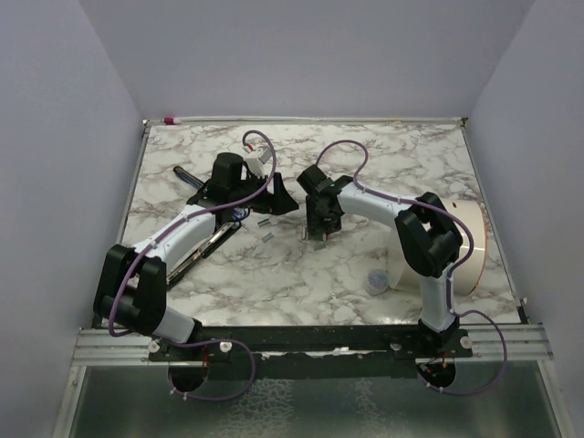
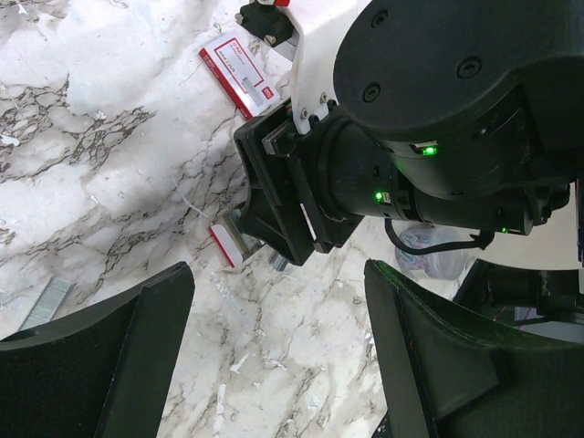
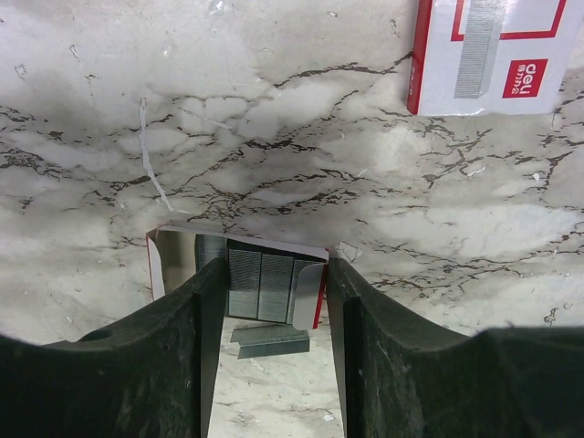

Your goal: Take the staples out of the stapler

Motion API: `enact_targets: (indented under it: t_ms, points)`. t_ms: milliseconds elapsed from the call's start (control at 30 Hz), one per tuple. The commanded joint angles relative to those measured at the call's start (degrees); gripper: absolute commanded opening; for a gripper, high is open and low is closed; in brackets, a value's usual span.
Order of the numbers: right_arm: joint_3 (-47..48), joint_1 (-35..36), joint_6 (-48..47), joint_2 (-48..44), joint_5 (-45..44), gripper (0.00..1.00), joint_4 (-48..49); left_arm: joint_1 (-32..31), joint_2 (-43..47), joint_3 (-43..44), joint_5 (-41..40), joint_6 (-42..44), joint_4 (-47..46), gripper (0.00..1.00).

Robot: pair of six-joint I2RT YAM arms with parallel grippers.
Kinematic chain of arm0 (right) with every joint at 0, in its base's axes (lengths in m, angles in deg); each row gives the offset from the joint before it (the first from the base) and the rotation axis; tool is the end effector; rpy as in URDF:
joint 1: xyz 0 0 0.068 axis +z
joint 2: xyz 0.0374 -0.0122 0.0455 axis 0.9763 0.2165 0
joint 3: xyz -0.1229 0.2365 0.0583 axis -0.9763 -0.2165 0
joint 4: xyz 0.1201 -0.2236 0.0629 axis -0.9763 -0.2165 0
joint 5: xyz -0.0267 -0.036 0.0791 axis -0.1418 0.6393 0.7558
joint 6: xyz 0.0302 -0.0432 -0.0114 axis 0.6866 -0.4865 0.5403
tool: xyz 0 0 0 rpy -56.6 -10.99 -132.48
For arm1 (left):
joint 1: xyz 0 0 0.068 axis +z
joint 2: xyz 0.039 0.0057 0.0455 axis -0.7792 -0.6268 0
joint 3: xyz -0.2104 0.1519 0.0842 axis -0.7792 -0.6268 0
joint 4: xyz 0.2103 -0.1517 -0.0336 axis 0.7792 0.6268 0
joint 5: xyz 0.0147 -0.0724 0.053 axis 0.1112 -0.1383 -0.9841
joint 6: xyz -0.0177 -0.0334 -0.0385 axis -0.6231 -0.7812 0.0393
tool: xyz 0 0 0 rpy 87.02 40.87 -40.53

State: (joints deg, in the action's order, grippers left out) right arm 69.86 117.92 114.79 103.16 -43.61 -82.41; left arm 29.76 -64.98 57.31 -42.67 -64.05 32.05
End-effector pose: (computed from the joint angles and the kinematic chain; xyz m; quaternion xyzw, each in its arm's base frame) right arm 0.3102 0.2569 0.1641 -0.0122 0.9880 0.0213 0.1525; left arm 0.2939 -0.1370 0.2583 0.1242 0.8291 -0.4250 0.3414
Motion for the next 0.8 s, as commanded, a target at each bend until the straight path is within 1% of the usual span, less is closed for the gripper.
enact_targets:
  t_ms: [0,100,200,367,567,700,767]
  points:
    - [-0.4,0.3,1.2,1.2,-0.8,0.45,0.9,0.2,1.1,-0.7,1.8,0.0,-2.1,0.79]
    - [-0.2,0.3,0.9,1.2,-0.5,0.46,1.0,0.2,1.0,-0.7,1.8,0.0,-2.1,0.79]
    - [0.3,0.3,0.8,1.1,-0.5,0.54,0.5,0.2,0.9,-0.8,1.8,0.0,-2.1,0.79]
    - [0.7,0.3,-0.1,-1.3,-0.6,0.61,0.5,0.2,0.9,-0.7,1.8,0.2,-1.9,0.79]
    - [0.9,0.2,-3.5,-9.2,-2.4,0.62,-1.8,0.2,1.2,-0.1,0.3,1.5,-0.6,0.79]
    - [-4.7,0.2,-6.7,-16.8,-3.4,0.63,0.9,0.2,1.4,0.2,-0.6,2.4,0.3,0.79]
    - [-6.6,0.2,-8.4,-17.4,-2.0,0.63,3.1,0.2,1.4,0.2,-0.7,2.4,0.2,0.79]
